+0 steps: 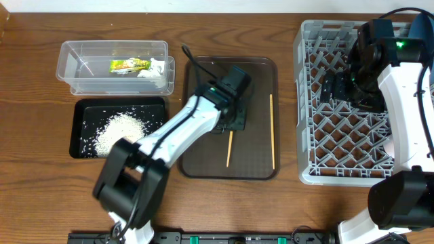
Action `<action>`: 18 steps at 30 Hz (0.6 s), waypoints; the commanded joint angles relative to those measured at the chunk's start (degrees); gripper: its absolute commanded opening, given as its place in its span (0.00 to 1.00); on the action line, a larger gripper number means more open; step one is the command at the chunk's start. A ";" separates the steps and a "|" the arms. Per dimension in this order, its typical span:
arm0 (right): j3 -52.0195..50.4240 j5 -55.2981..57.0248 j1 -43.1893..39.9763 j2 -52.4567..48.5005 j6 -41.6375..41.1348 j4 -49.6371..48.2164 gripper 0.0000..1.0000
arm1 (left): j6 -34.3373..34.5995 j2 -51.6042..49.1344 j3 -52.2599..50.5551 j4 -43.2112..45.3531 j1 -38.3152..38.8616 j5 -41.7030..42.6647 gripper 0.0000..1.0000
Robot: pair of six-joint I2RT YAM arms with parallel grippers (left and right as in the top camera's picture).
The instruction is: Sort waste into correct bins and load items into the dishwasher rack
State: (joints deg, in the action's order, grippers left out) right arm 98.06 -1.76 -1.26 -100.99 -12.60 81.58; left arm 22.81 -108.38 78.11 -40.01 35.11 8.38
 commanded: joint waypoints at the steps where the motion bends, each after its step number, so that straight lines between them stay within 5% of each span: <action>1: 0.00 -0.44 0.15 -0.22 -0.61 0.09 0.99 | -0.70 -1.55 -0.83 0.57 0.48 -1.31 0.06; 14: 0.02 -0.44 0.15 -0.22 -0.61 0.35 0.99 | 0.17 -3.32 -0.83 3.67 0.48 -1.29 0.08; 16: 0.02 -0.44 0.15 -0.22 -0.61 0.48 0.99 | 0.15 -3.32 -0.83 3.65 0.48 -1.31 0.13; 18: 0.02 -0.44 0.22 -0.22 -0.61 0.52 0.99 | 0.13 -3.30 -0.81 3.67 0.33 -1.31 0.38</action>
State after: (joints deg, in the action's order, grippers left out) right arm 98.06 -1.76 -1.26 -100.99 -12.60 81.91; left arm 22.59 -110.50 78.06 -36.32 35.48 8.16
